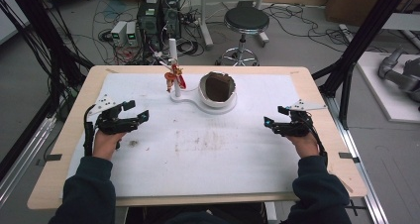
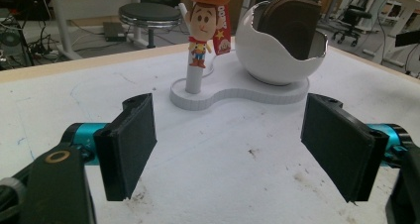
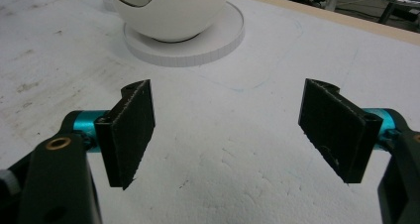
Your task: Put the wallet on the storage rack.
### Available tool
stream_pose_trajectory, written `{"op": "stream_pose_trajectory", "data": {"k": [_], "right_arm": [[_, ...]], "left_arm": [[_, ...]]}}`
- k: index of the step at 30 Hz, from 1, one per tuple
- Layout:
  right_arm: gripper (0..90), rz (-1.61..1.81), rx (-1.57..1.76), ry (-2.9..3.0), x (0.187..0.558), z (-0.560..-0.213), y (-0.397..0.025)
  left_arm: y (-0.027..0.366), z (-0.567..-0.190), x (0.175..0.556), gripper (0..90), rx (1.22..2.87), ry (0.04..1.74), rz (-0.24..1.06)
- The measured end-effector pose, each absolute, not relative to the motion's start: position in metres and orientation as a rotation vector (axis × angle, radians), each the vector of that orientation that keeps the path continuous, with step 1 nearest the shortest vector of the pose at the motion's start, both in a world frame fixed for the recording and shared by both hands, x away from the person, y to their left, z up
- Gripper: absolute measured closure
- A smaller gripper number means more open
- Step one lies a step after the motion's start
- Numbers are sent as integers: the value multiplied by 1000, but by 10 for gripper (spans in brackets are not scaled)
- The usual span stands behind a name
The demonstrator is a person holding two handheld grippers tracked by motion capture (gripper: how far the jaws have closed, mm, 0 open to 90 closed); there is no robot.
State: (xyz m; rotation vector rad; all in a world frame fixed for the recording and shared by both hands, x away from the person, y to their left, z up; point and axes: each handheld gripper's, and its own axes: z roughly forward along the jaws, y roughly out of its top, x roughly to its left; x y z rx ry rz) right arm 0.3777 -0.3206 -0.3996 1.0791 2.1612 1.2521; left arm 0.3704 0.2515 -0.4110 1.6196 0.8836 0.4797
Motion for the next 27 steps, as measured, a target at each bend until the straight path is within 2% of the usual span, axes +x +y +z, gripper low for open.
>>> {"op": "stream_pose_trajectory", "data": {"k": [27], "right_arm": [[224, 1214, 1062, 2130, 369, -398, -321]], "left_arm": [[255, -412, 368, 214, 1606, 903, 465]]}}
